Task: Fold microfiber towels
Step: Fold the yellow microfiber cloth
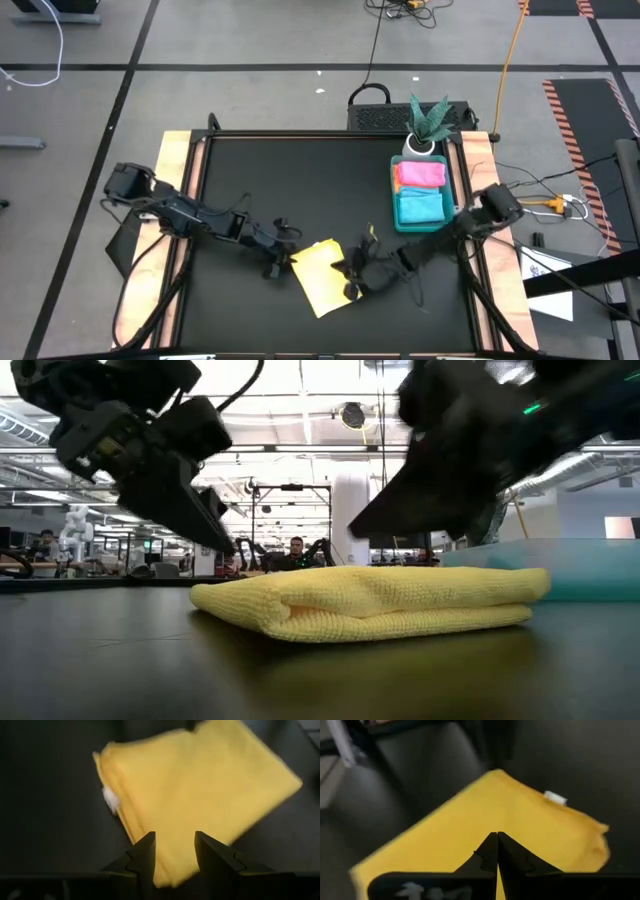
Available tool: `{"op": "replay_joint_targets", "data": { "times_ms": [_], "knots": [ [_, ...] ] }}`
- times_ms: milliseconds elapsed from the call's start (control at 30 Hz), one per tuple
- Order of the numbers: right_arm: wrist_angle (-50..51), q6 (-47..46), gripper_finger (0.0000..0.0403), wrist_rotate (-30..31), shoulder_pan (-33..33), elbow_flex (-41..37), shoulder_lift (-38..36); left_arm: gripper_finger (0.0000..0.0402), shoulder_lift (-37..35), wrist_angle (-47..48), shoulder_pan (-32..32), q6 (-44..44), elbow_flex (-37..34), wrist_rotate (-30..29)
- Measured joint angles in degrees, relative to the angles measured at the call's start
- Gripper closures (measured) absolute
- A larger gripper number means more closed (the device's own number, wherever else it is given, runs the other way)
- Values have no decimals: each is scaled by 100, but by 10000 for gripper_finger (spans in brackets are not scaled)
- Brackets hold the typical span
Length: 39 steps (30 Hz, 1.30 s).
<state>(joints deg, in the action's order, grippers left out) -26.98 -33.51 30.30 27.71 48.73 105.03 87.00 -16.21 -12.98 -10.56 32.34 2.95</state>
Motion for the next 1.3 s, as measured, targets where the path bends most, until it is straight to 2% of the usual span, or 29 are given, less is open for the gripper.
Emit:
{"op": "replay_joint_targets", "data": {
  "times_ms": [200,433,600,667,733,867,933,1033,1133,1200,1300],
  "knots": [
    [582,473,403,-936,-1050,-2,0,261,434,-794,-175,-178,-7,12],
    [1185,723,403,-1085,-1651,-2,0,261,763,-1081,-216,-595,80,21],
    [1291,866,403,87,-1513,-4,-62,261,636,-921,-364,-788,269,23],
    [1222,1039,403,252,-1339,-4,-191,261,641,-626,-447,-855,341,22],
    [1080,1206,403,-150,-1188,0,-320,261,667,-197,-495,-976,341,-74],
    [683,1373,403,-1747,-1087,-2,-263,261,778,243,-480,-983,339,-645],
    [570,1455,403,-2000,-1152,-2,-92,261,942,149,-399,-678,354,-766],
    [531,1513,403,-1808,-1313,-4,281,261,1147,-43,-244,-210,356,-886],
    [542,1255,403,-927,-1389,7,457,261,1171,24,-98,263,367,-898],
    [606,896,403,-533,-1401,-21,465,261,1048,245,-38,501,365,-911],
    [678,452,403,-391,-1345,-80,373,261,639,844,21,829,343,-1162]
  ]
}}
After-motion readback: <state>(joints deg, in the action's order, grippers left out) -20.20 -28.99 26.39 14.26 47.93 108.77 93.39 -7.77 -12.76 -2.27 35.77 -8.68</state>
